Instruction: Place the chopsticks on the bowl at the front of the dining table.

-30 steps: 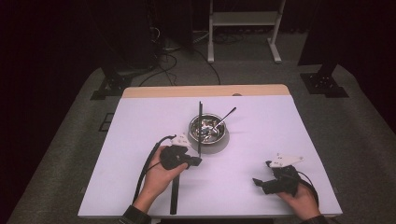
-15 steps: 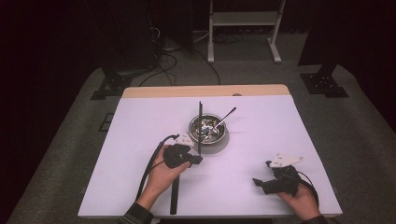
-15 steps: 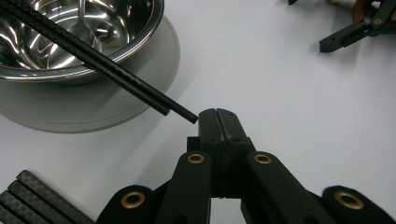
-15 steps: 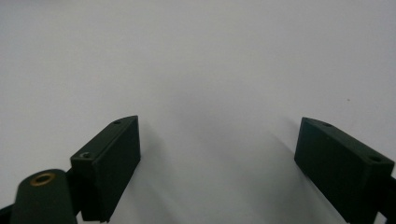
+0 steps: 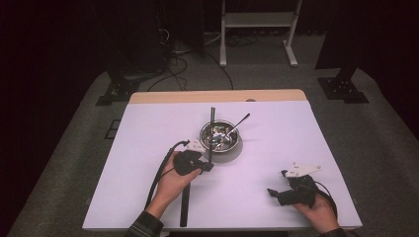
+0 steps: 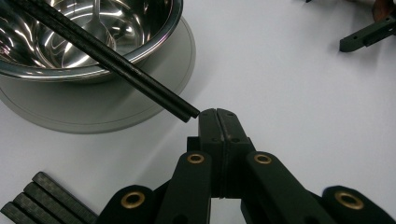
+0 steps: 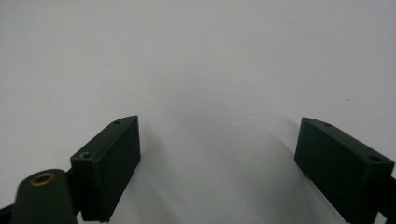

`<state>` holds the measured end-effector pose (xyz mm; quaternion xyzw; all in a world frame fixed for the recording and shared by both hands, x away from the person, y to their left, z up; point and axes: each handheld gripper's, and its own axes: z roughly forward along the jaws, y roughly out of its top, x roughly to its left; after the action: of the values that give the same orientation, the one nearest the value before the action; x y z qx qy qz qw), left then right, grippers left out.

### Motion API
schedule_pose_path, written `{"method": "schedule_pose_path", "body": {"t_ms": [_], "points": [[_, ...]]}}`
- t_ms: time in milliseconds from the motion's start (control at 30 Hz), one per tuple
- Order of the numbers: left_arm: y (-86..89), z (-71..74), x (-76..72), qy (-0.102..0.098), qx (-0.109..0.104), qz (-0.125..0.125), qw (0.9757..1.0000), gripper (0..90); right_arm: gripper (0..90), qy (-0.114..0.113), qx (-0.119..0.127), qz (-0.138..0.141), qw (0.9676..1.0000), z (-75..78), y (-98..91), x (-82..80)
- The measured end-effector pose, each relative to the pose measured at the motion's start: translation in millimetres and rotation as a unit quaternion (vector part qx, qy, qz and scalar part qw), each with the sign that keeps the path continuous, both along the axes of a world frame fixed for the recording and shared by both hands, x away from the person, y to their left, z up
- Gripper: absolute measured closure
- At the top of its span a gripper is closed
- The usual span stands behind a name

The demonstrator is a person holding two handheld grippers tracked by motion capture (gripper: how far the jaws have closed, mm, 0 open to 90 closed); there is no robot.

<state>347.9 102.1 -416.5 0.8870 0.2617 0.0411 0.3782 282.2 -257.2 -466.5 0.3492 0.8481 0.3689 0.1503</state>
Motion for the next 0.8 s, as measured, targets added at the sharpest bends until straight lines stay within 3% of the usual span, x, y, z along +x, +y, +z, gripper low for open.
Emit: {"method": "schedule_pose_path", "body": {"t_ms": [233, 433, 700, 800], "points": [[-0.3, -0.7, 2.9, 0.000, -0.002, 0.003, 1.0000, 90.0, 12.6, 0.000, 0.000, 0.000, 1.0000, 0.0, 0.0, 0.0], [-0.6, 3.4, -3.5, -0.006, -0.005, -0.003, 1.0000, 90.0, 12.6, 0.000, 0.000, 0.000, 1.0000, 0.0, 0.0, 0.0], [7.6, 10.9, -15.2, -0.015, -0.010, -0.002, 0.9998, 82.3, 12.6, 0.000, 0.000, 0.000, 1.0000, 0.0, 0.2, -0.2], [13.8, 13.0, -20.4, -0.029, -0.004, 0.004, 0.9996, 74.9, 12.6, 0.000, 0.000, 0.000, 1.0000, 0.0, 0.1, -0.2]]}}
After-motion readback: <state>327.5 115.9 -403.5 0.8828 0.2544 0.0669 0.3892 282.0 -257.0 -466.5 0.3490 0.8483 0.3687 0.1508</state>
